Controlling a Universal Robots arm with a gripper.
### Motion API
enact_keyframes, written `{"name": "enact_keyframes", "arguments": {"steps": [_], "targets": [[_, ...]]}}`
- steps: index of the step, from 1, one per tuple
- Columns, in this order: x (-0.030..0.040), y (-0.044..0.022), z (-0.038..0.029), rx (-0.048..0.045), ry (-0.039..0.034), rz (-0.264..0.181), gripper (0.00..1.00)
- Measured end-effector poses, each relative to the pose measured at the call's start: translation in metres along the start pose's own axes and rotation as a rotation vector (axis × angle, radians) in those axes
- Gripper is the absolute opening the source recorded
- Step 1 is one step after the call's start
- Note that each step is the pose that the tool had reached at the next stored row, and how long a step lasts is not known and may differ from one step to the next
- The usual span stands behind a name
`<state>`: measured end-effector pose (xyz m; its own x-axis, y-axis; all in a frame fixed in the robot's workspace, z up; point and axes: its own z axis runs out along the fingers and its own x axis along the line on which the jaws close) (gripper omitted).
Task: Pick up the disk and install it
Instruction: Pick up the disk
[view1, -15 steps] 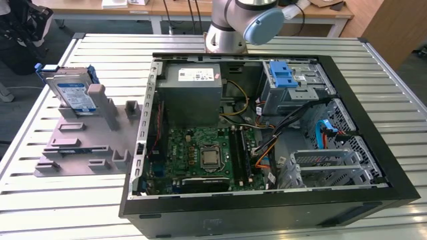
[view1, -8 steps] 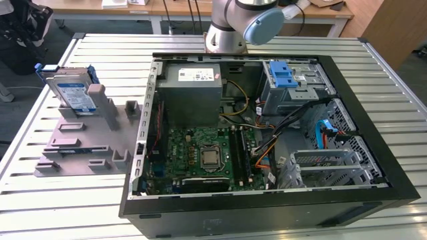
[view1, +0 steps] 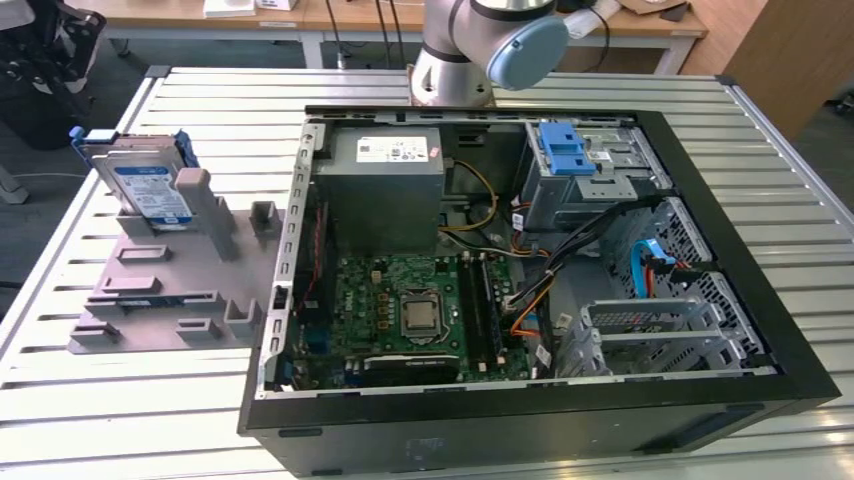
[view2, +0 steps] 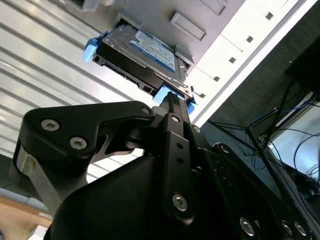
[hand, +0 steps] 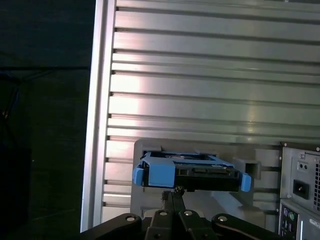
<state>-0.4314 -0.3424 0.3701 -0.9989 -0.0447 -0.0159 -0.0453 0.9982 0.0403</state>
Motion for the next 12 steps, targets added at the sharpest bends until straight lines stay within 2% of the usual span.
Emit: {"name": "enact_keyframes", "arguments": {"steps": [12], "targets": [[0.0005,0.0,0.0,-0.0011,0.003,-0.074,0.11]]}}
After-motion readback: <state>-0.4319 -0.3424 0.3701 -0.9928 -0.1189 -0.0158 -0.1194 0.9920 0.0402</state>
